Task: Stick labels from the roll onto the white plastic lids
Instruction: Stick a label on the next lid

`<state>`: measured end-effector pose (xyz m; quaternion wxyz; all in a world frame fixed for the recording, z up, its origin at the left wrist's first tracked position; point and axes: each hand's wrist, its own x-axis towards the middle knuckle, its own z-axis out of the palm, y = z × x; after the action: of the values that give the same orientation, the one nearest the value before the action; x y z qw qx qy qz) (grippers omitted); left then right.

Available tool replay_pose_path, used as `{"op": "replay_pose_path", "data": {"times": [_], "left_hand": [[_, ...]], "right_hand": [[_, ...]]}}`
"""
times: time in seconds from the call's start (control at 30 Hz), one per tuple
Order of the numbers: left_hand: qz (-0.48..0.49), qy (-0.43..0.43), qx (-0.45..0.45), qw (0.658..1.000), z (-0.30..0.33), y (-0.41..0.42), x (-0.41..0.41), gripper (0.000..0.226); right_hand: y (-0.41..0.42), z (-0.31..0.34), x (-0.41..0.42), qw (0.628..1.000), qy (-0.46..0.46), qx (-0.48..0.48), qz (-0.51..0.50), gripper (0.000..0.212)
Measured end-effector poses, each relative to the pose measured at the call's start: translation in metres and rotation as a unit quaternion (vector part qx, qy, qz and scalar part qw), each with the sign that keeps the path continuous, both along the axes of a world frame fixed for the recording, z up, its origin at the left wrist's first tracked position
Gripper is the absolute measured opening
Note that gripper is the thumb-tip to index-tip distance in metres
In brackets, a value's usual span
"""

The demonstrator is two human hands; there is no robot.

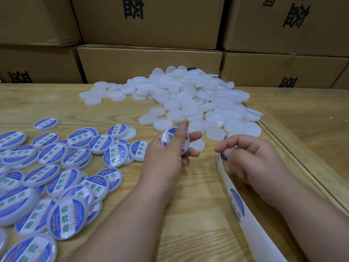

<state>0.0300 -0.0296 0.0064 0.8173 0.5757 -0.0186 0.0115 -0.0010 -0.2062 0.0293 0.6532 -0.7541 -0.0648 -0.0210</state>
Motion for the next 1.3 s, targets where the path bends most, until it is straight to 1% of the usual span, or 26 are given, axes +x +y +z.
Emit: {"op": "replay_pose_path", "data": {"times": [0.07, 0.1, 0.13, 0.2, 0.27, 0.37, 0.43, 0.53, 0.73, 0.8, 0.93, 1.13, 1.27, 1.3], "left_hand": [[-0.001, 0.014, -0.042, 0.999, 0.003, 0.001, 0.0, 0.039], [-0.003, 0.019, -0.058, 0.998, 0.003, 0.002, -0.001, 0.049], [0.0, 0.022, -0.063, 0.998, 0.004, 0.003, -0.001, 0.056], [0.016, 0.021, -0.054, 0.998, 0.004, 0.003, -0.002, 0.062], [0.027, 0.023, -0.052, 0.998, 0.003, 0.002, -0.002, 0.058], [0.044, 0.037, -0.077, 0.995, 0.001, 0.002, 0.003, 0.037], [0.052, 0.047, -0.12, 0.99, 0.0, 0.001, 0.005, 0.022], [0.063, 0.064, -0.19, 0.978, 0.002, 0.002, 0.007, 0.018], [0.074, 0.084, -0.283, 0.953, 0.008, 0.004, 0.007, 0.026], [0.09, 0.077, -0.289, 0.95, 0.009, 0.004, 0.007, 0.025], [0.104, 0.052, -0.271, 0.955, 0.009, 0.004, 0.006, 0.014], [0.12, 0.066, -0.288, 0.948, 0.009, 0.007, 0.007, 0.03], [0.122, 0.095, -0.308, 0.939, 0.012, 0.01, 0.009, 0.046], [0.116, 0.1, -0.305, 0.94, 0.014, 0.01, 0.008, 0.045]], "right_hand": [[0.002, -0.002, -0.003, 0.995, -0.044, -0.093, 0.0, 0.014], [0.002, -0.004, -0.003, 0.992, -0.055, -0.117, -0.001, 0.02], [0.002, -0.006, -0.003, 0.99, -0.058, -0.127, -0.005, 0.025], [0.003, -0.007, -0.003, 0.99, -0.054, -0.133, -0.014, 0.028], [0.003, -0.008, -0.002, 0.99, -0.048, -0.128, -0.017, 0.029], [0.002, -0.01, 0.0, 0.991, -0.044, -0.122, -0.023, 0.028], [0.002, -0.011, 0.001, 0.991, -0.043, -0.121, -0.025, 0.027], [0.002, -0.01, 0.001, 0.991, -0.045, -0.125, -0.027, 0.027], [0.001, -0.009, -0.001, 0.991, -0.048, -0.122, -0.028, 0.026], [0.001, -0.009, -0.001, 0.991, -0.046, -0.123, -0.029, 0.027], [0.001, -0.01, -0.001, 0.991, -0.043, -0.121, -0.034, 0.029], [-0.001, -0.01, -0.001, 0.99, -0.044, -0.133, -0.034, 0.025], [-0.001, -0.01, -0.001, 0.987, -0.044, -0.148, -0.03, 0.022], [-0.001, -0.01, -0.001, 0.987, -0.045, -0.15, -0.03, 0.022]]}}
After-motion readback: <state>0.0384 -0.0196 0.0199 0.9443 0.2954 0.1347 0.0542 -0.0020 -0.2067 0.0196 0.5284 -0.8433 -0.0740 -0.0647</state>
